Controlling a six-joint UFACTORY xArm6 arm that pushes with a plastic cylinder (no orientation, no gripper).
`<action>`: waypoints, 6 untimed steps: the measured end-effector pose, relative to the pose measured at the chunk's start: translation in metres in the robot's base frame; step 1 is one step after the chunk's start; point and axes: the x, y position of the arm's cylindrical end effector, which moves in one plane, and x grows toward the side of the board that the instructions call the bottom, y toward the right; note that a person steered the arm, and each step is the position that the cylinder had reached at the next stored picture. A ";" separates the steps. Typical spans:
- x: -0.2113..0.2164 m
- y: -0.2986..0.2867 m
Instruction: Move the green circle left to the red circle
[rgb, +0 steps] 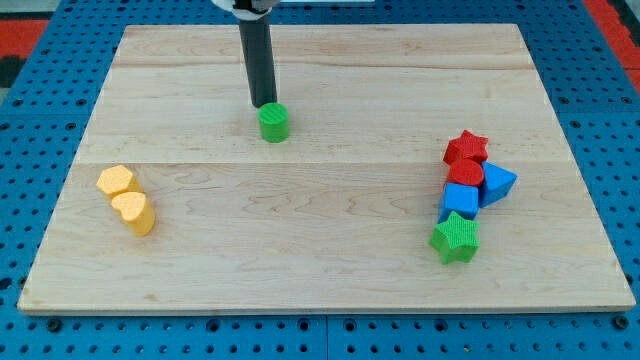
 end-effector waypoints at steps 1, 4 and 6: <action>0.028 0.018; 0.063 -0.004; 0.098 0.112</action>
